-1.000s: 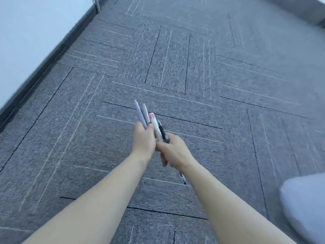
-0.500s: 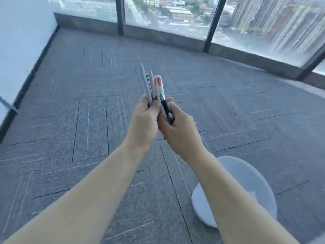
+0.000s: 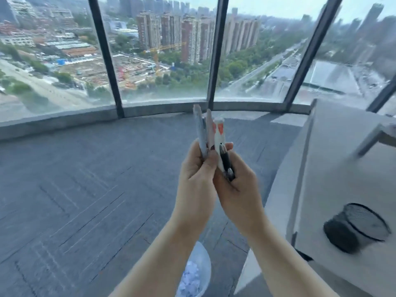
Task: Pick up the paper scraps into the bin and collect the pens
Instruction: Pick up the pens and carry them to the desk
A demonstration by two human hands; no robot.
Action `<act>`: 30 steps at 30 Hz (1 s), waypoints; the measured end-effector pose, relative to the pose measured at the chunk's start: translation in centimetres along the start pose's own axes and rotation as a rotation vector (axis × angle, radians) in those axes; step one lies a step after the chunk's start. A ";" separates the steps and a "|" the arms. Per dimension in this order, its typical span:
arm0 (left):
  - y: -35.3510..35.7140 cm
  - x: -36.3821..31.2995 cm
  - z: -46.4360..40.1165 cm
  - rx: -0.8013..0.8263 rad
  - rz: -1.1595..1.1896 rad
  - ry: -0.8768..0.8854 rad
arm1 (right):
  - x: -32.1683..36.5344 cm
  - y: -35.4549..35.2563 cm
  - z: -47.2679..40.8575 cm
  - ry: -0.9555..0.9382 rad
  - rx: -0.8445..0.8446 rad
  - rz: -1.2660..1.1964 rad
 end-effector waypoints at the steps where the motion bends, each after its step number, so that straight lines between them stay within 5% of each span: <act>1: 3.0 0.4 0.0 0.034 0.014 -0.026 | -0.2 -3.0 0.0 0.030 -0.045 0.024; 8: 19.5 6.3 1.9 0.287 0.046 -0.153 | -4.5 -19.7 2.5 0.148 -0.326 0.140; 15: 27.8 14.4 1.1 0.295 0.011 -0.197 | -11.8 -27.6 2.7 0.216 -0.503 0.100; 30: 26.3 24.7 0.7 0.121 -0.004 -0.451 | -21.6 -26.8 4.5 0.438 -0.319 -0.107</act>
Point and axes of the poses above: each hand's wrist, its own z-axis away from the middle knuckle, its own y-axis out of the palm, x = y × z, the point moved 4 cm from there along -z, towards the middle knuckle, and after that the axes turned 9 degrees about z, right-handed, at the moved point
